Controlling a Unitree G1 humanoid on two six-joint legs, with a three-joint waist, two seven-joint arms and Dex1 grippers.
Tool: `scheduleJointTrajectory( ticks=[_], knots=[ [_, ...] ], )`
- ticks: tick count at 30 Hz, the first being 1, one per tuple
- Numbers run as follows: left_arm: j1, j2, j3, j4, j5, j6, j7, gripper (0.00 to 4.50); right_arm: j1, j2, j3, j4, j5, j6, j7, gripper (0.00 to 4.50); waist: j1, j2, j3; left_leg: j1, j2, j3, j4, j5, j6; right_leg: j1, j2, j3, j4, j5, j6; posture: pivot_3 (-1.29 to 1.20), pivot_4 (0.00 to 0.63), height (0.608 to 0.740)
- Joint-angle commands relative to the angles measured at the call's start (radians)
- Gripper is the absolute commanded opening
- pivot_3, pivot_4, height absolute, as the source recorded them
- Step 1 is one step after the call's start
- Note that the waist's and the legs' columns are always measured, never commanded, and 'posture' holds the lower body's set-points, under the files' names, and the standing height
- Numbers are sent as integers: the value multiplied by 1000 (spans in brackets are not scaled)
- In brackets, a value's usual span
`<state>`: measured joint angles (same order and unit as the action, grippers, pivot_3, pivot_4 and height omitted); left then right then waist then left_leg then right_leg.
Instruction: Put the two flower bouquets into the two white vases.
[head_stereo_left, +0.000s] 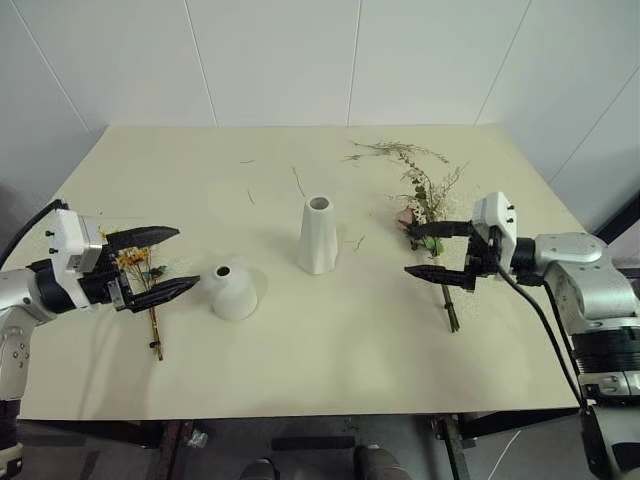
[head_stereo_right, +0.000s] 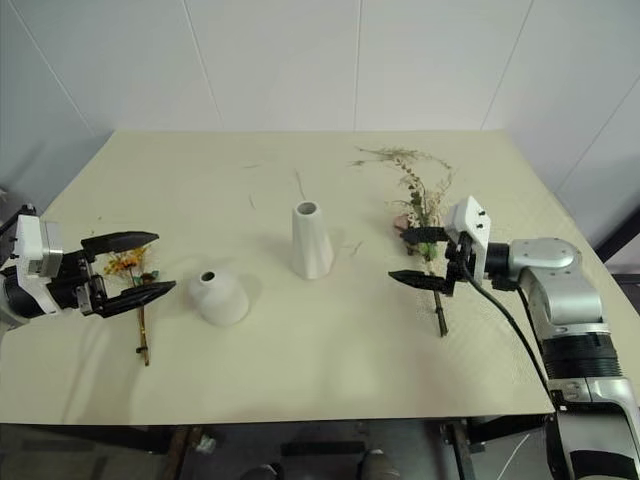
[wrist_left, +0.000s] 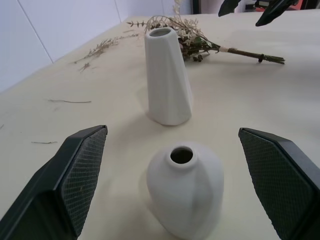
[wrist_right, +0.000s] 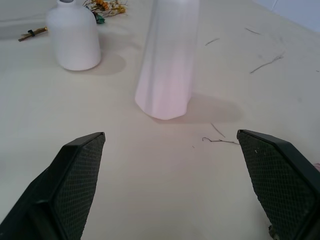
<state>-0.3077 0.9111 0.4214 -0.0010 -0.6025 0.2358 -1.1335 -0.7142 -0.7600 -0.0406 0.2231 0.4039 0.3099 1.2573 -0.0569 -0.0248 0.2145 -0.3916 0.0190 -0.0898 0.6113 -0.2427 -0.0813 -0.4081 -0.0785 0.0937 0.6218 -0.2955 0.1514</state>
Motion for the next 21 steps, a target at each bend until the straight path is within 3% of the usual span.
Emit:
scheduleJointTrajectory(
  ticks=[1,6,10,13,16,21],
  knots=[
    [-39,1,6,10,-24,-14,-29,4500,-35,-13,-26,-40,29,4,20,4468,-1,0,0,0,0,0,0,0,0,0,0,0,0,0,0,0,150,740],
    [-80,-3,0,15,-51,27,-43,4500,-113,-41,9,-5,-23,80,-11,4468,-1,0,0,0,0,0,0,0,0,0,0,0,0,0,0,0,150,740],
    [-114,7,35,27,-122,100,-54,4500,-251,-174,185,19,-158,390,13,4468,0,2,1,-2,0,1,0,0,0,-3,0,1,1,0,0,0,150,740],
    [-103,18,108,-1,-193,152,-48,4500,-403,-231,411,93,-335,577,60,4468,-5,2,1,-3,0,1,0,0,0,-4,0,1,1,-1,-1,0,150,740],
    [-45,15,183,-45,-200,148,-31,4500,-531,-196,558,225,-447,676,79,4468,-18,2,1,-4,0,3,0,0,0,-6,0,3,0,-1,-1,0,150,740],
    [107,-16,276,-150,-166,113,10,4500,-599,-92,646,373,-498,783,81,4468,-28,2,1,-5,0,4,0,-1,1,-8,0,3,0,-1,0,0,150,740]
  ],
)
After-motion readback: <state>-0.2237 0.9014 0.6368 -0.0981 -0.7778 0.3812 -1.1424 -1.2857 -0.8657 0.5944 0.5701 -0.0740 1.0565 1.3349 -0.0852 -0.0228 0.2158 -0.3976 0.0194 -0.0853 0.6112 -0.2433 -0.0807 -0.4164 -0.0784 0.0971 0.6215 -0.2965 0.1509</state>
